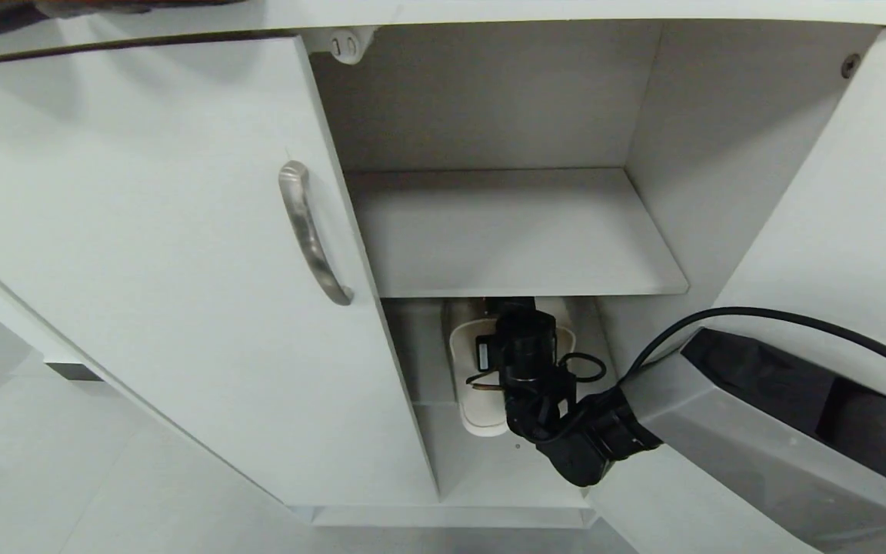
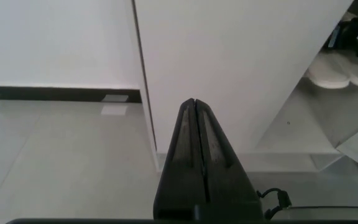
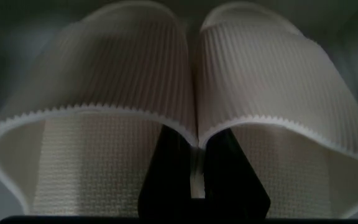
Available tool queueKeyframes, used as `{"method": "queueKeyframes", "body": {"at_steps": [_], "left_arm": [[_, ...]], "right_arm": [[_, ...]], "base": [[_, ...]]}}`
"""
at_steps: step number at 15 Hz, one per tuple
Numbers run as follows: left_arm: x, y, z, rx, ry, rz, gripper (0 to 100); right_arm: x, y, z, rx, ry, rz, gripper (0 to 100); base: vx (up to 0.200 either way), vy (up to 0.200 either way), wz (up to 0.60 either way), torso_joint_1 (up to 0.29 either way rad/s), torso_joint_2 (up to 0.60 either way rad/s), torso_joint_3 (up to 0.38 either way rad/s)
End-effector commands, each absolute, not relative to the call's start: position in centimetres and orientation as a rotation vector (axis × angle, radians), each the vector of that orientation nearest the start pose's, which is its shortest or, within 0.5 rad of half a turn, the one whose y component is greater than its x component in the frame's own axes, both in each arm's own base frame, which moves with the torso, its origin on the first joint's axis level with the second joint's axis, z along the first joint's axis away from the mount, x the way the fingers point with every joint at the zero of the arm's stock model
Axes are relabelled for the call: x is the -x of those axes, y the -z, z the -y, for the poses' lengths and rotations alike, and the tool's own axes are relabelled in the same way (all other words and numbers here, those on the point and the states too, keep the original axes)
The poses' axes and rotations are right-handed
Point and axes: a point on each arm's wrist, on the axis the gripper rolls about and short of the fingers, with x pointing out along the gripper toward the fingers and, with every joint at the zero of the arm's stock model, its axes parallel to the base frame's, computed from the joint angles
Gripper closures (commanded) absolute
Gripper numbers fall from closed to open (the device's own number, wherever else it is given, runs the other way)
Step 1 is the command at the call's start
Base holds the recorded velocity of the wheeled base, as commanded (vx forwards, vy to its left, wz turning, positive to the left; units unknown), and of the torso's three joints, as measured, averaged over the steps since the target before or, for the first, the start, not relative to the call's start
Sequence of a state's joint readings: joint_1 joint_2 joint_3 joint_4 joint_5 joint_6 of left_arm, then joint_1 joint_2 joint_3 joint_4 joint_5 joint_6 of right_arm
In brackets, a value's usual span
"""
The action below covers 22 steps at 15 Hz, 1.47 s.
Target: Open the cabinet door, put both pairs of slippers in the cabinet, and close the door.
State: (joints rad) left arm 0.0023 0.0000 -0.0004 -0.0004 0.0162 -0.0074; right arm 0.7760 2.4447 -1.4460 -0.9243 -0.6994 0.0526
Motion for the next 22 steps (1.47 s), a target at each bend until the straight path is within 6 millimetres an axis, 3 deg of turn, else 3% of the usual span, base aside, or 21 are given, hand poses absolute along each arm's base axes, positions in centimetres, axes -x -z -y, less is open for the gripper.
{"method": "queueKeyframes", "body": {"at_steps": [1,9,10,14,16,19,22], "left_arm": [[2.3,-7.6,0.0,0.008,-0.020,-0.001,100],[2.3,-7.6,0.0,0.008,-0.020,0.000,100],[2.3,-7.6,0.0,0.008,-0.018,0.000,100],[2.3,-7.6,0.0,0.012,-0.020,-0.001,100],[2.3,-7.6,0.0,0.017,-0.018,0.000,100],[2.3,-7.6,0.0,0.017,-0.017,0.000,100],[2.3,-7.6,0.0,0.015,-0.018,0.000,100]], "right_arm": [[-36.1,-7.9,-32.9,-0.006,-0.066,-0.053,100],[-37.6,-6.3,-32.8,0.004,-0.043,-0.064,100],[-37.7,-6.1,-32.8,0.003,-0.041,-0.066,0],[-37.6,-6.1,-32.6,0.014,-0.031,-0.069,0],[-36.0,-7.0,-31.9,0.025,-0.038,-0.083,0],[-31.4,-8.8,-30.4,0.018,-0.135,-0.074,0],[-27.3,-10.0,-28.9,-0.007,-0.346,-0.048,0]], "base": [[0.000,0.000,0.00,0.000,0.00,0.000],[0.000,0.000,0.00,0.000,0.00,0.000],[0.000,0.000,0.00,0.000,0.00,0.000],[0.000,0.000,0.00,0.000,0.00,0.000],[0.000,0.000,0.00,0.000,0.00,0.000],[0.000,0.000,0.00,0.000,0.00,0.000],[-0.133,0.000,0.00,0.003,0.00,0.002]]}}
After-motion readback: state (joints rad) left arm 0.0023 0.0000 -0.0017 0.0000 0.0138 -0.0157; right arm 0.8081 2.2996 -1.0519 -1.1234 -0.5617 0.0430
